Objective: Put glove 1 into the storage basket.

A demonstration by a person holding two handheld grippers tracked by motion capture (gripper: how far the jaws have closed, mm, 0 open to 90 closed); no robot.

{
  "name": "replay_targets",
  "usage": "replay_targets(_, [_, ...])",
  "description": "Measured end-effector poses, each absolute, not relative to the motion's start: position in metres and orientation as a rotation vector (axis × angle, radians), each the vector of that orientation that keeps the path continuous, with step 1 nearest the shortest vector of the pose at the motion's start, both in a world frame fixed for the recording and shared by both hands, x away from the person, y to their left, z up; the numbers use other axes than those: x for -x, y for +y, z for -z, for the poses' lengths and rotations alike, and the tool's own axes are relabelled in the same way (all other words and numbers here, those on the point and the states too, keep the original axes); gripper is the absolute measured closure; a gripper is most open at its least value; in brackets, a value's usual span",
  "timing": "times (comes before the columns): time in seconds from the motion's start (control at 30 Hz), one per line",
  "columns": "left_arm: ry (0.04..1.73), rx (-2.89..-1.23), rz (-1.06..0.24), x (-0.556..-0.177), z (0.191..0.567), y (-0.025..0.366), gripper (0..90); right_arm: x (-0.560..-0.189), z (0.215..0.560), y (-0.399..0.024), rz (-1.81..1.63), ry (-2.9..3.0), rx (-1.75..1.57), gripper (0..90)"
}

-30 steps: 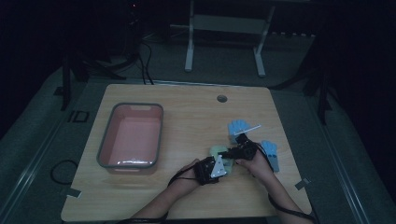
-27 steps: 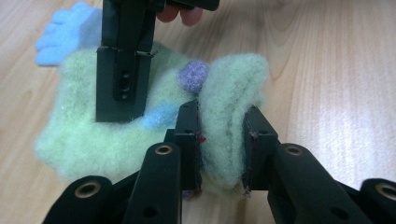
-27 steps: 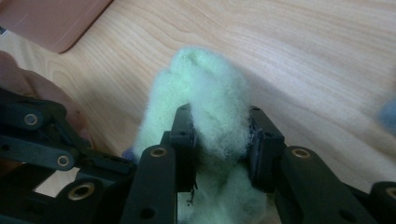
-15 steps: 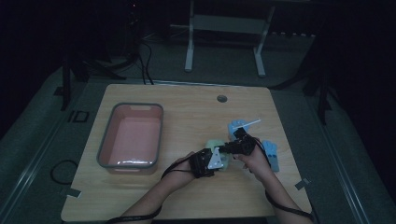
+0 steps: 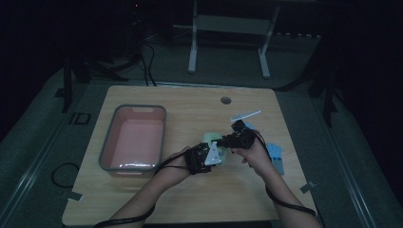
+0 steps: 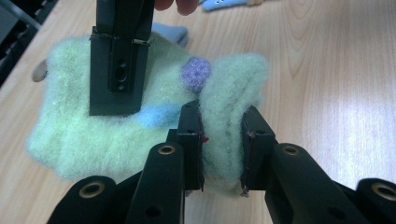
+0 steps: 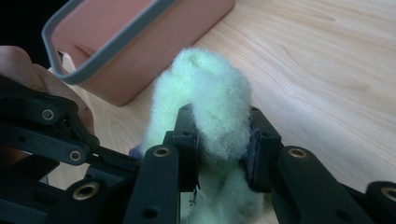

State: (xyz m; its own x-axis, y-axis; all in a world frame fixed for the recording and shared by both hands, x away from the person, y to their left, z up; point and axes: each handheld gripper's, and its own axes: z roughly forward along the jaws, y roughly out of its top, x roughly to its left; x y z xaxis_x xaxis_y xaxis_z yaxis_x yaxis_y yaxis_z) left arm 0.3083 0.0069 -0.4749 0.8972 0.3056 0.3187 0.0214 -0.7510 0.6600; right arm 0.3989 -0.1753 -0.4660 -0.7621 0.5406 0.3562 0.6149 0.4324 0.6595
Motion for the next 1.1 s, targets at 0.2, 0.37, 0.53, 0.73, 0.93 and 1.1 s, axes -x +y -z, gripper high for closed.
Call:
replay_targets(0.2, [0.230,-2.376,-0.558,-0.308,0.465,0.022,74.4,-0.401,0.456,-0.162,1.271,-2.575,1.002,70.2])
replay_targets(0.37, [0.242,-2.394,-0.583,-0.309,0.454,0.037,74.4,-0.405,0.446,-0.145,1.276,-2.584,0.970,70.3])
replay_targets(0.53, [0.266,-2.401,-0.613,-0.309,0.447,0.053,74.4,-0.407,0.435,-0.124,1.282,-2.610,0.934,70.3])
replay_targets(0.73, [0.299,-2.415,-0.640,-0.306,0.440,0.076,74.4,-0.411,0.429,-0.098,1.274,-2.608,0.900,70.3])
replay_targets(0.93, [0.330,-2.428,-0.672,-0.302,0.433,0.098,74.4,-0.411,0.420,-0.068,1.266,-2.629,0.832,70.4])
replay_targets(1.1, [0.358,-2.440,-0.692,-0.298,0.430,0.119,74.4,-0.412,0.417,-0.044,1.269,-2.620,0.801,70.4])
